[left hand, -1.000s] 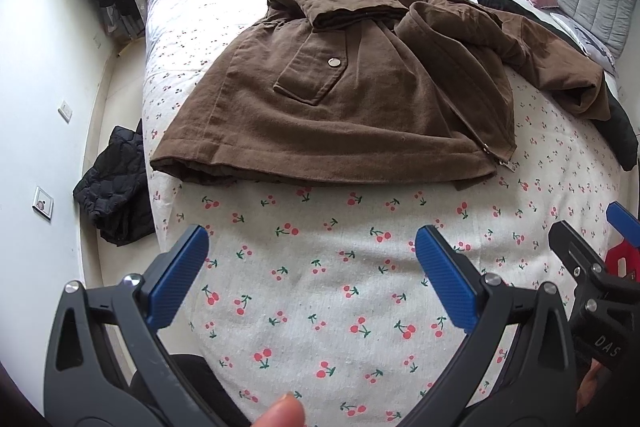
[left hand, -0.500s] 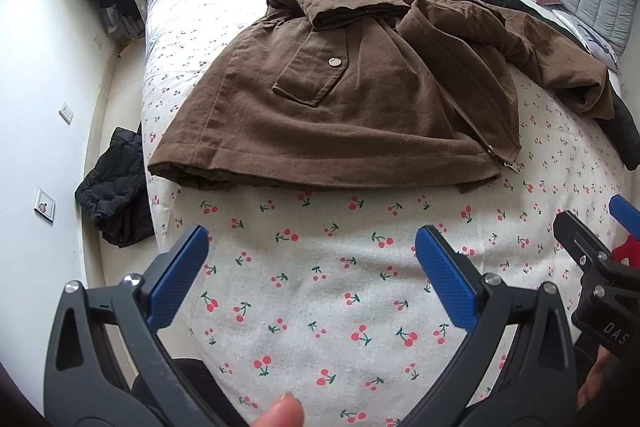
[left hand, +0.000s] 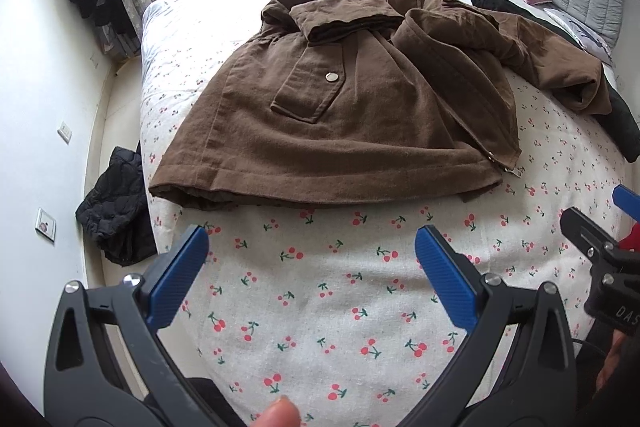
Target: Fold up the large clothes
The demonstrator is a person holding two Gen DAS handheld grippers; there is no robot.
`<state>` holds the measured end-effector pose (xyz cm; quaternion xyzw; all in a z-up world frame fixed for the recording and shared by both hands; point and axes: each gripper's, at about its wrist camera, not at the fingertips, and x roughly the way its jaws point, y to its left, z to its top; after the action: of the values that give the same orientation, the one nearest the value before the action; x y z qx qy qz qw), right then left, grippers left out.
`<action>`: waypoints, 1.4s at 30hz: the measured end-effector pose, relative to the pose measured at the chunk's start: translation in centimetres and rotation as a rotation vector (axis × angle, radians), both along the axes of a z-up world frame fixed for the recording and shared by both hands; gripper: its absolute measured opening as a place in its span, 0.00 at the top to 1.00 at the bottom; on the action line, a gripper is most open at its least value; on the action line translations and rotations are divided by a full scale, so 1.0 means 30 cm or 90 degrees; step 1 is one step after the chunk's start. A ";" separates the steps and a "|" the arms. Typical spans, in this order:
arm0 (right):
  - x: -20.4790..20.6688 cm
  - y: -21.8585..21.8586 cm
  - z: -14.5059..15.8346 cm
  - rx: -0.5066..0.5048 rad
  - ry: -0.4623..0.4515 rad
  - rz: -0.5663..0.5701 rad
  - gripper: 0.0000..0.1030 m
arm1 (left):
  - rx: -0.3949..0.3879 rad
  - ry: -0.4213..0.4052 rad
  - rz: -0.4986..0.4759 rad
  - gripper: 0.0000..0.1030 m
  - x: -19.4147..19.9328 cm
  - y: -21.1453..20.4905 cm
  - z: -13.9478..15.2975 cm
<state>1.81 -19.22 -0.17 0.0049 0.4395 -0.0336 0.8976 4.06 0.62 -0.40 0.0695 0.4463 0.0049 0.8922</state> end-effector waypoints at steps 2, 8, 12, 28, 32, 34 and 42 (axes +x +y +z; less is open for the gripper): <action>0.003 -0.013 0.004 -0.008 0.000 -0.008 0.00 | 0.026 -0.020 0.016 0.00 0.005 0.017 0.010; 0.007 -0.041 0.023 -0.018 -0.005 -0.024 0.00 | 0.033 -0.058 0.027 0.00 -0.002 0.055 0.043; 0.004 -0.041 0.033 -0.026 -0.009 -0.022 0.00 | 0.024 -0.051 0.028 0.00 -0.002 0.064 0.043; 0.212 -0.277 0.010 0.070 0.050 0.064 0.00 | -0.054 0.042 -0.073 0.00 0.243 0.336 0.036; 0.339 -0.366 -0.054 0.099 0.087 0.058 0.00 | -0.100 0.076 -0.059 0.01 0.333 0.436 -0.028; 0.392 -0.404 -0.074 0.121 0.088 0.053 0.00 | -0.124 0.085 -0.065 0.02 0.367 0.465 -0.065; 0.672 -0.488 -0.161 0.197 0.056 0.019 0.08 | -0.194 0.117 -0.087 0.09 0.476 0.491 -0.201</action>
<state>21.96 -33.86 -4.99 0.1348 0.4780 0.0478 0.8666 18.34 15.34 -6.43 -0.0360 0.5159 -0.1295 0.8460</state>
